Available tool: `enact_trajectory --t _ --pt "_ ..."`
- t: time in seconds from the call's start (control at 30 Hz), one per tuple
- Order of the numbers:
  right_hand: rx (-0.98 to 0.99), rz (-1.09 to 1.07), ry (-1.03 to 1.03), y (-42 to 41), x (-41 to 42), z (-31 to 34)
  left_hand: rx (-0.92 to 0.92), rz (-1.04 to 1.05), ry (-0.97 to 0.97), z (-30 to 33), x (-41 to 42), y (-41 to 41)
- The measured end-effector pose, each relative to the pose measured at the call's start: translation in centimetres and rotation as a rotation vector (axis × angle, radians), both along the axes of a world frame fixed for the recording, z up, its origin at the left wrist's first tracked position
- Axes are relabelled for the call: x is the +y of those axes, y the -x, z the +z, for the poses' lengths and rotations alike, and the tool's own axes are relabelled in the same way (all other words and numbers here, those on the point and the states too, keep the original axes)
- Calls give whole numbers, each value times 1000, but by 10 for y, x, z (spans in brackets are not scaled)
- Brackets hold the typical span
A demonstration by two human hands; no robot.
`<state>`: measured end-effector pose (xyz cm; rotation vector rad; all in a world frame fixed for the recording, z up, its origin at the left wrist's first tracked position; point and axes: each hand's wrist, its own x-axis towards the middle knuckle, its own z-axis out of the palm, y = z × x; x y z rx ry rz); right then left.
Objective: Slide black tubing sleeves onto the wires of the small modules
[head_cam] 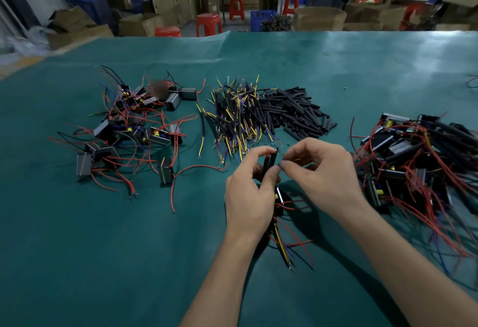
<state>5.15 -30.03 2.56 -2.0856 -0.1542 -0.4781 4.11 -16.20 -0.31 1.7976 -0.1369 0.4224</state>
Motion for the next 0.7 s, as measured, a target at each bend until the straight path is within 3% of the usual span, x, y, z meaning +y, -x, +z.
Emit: enact_trajectory --t 0.13,0.37,0.7 --pt "201 -3 -292 -2 -3 -1 -4 3 -7 1 0 0" --pt "342 79 -526 -2 -7 5 -13 11 17 1 0 2" --pt "426 125 -463 -2 -12 10 -26 -7 53 3 1 3"
